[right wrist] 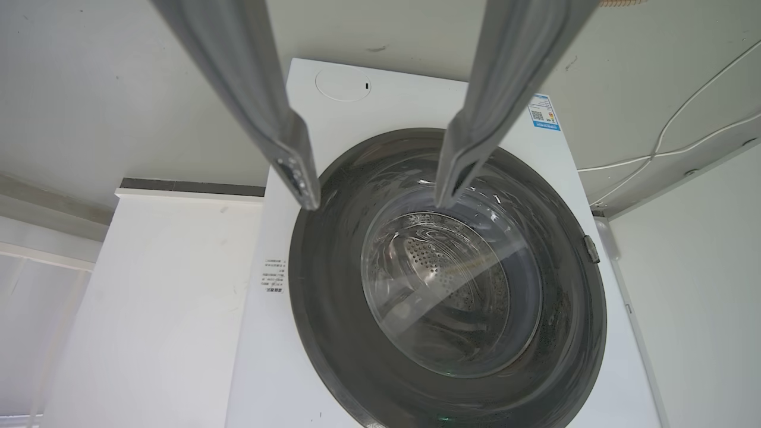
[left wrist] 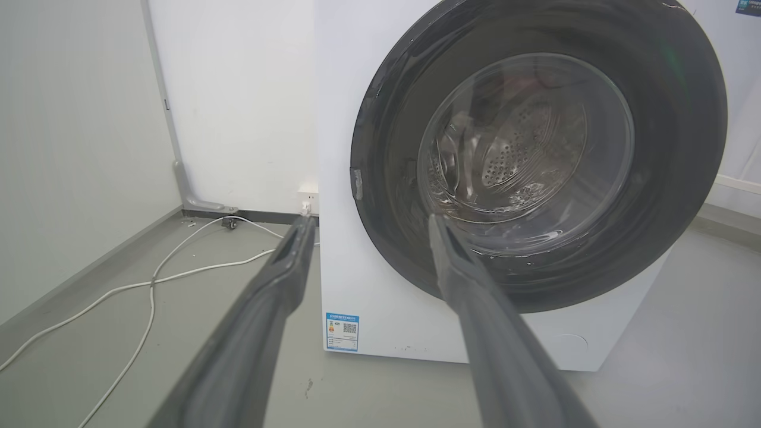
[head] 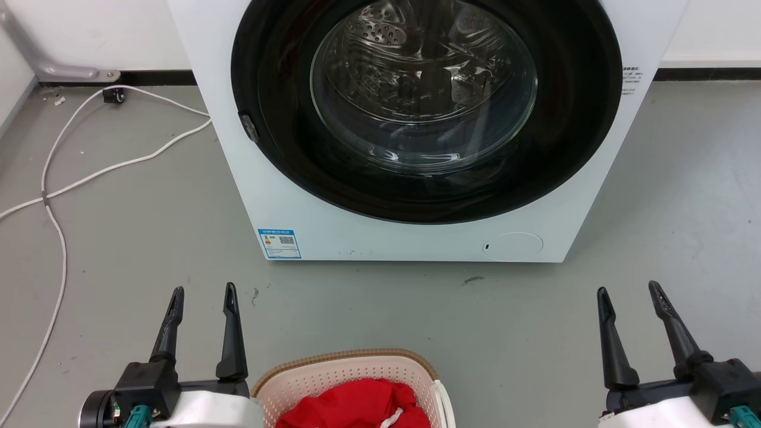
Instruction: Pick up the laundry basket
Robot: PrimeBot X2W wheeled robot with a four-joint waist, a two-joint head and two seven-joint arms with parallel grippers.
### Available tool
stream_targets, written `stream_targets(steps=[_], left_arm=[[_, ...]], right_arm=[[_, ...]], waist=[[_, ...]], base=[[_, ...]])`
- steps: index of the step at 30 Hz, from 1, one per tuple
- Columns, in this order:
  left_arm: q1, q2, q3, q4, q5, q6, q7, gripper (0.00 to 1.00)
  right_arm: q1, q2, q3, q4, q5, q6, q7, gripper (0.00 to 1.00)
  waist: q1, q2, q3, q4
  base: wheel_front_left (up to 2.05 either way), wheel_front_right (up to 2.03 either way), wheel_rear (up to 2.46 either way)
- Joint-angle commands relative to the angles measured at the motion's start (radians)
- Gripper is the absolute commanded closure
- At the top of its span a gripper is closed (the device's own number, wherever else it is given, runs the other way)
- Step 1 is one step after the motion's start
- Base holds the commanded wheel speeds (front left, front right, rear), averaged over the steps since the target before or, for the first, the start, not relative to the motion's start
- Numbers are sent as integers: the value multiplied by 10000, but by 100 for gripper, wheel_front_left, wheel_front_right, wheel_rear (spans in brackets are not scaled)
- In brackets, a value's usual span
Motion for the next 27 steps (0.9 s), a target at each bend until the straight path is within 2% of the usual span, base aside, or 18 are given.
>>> stream_targets(steps=[1,9,19,27], left_arm=[[37,19,32,64,25,59,-49,0],[-503,19,315,918,-82,-108,-40,0],[-1772,18,992,2915,180,-683,-40,0],[-2567,183,1370,4703,433,-983,-40,0]], right_arm=[[49,-16,52,60,-90,-3,-28,0],[-509,-14,409,654,-431,-3,-27,0],[-1997,-11,1161,2712,-884,-5,-25,0],[-3086,-9,1883,4607,-943,-5,-27,0]], waist=[[0,0,12,5],[0,0,540,111],[0,0,1941,136],[0,0,2832,129]], base=[[0,0,0],[0,0,0],[0,0,0],[0,0,0]])
